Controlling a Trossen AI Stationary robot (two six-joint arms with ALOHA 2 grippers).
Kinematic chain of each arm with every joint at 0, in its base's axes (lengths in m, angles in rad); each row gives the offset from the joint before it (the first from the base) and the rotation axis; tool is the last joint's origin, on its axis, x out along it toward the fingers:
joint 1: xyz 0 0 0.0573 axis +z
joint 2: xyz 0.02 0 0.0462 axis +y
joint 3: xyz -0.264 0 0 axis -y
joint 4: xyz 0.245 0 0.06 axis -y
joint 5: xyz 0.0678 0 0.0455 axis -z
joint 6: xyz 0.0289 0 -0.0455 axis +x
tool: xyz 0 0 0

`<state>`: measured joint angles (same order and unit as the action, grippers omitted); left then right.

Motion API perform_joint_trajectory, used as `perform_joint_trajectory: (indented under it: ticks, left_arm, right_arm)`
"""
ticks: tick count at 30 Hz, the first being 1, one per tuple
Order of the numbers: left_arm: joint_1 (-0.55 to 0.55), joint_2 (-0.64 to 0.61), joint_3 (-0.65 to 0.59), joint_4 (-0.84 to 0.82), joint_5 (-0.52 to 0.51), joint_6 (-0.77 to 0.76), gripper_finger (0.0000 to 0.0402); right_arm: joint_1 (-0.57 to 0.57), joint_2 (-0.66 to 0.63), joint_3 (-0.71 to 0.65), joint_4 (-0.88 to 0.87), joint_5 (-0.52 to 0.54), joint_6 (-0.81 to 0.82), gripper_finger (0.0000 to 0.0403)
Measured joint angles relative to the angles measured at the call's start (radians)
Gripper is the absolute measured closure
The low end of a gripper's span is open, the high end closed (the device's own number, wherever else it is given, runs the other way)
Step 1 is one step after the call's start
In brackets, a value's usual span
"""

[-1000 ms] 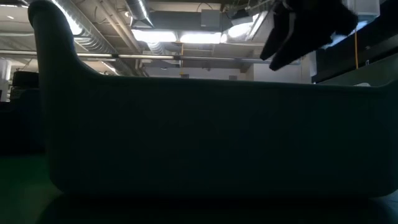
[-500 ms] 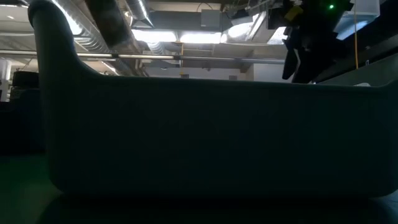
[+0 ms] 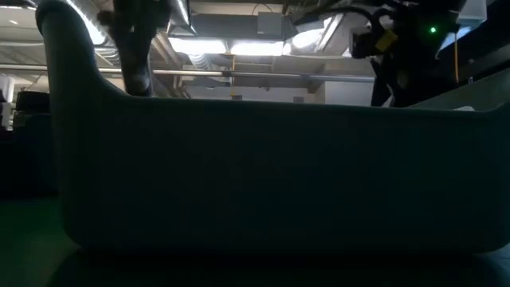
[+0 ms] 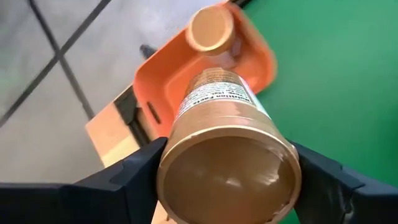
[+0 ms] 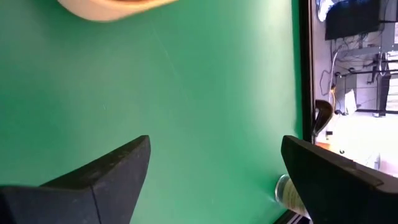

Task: Sort spices by type
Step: Put the brown seasoning bottle into the orange bin

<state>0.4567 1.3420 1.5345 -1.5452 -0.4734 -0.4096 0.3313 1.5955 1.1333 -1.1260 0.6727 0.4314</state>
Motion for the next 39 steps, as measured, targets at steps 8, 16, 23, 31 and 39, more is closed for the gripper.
perform_joint_trajectory:
  ticks: [8, 16, 23, 31, 39]
  left_arm:
    - [0.236, 0.007, -0.173, 0.254, 0.118, 0.14, 0.0122]
    - [0.351, 0.049, -0.331, 0.4, 0.21, 0.195, 0.0121]
    - [0.404, 0.107, -0.386, 0.5, 0.229, 0.256, 0.0121]
    - [0.418, 0.179, -0.386, 0.547, 0.23, 0.32, 0.0121]
    - [0.417, 0.205, -0.386, 0.573, 0.222, 0.343, 0.0106]
  right_arm:
    - [-0.018, 0.0, -0.06, 0.029, 0.082, 0.0, 0.0043]
    - [-0.128, -0.014, -0.141, 0.1, 0.104, -0.079, 0.0043]
    - [-0.23, -0.042, -0.206, 0.247, 0.04, -0.206, 0.0043]
    - [-0.255, -0.057, -0.208, 0.296, -0.012, -0.288, 0.0043]
    - [-0.254, -0.064, -0.208, 0.318, -0.022, -0.31, 0.0043]
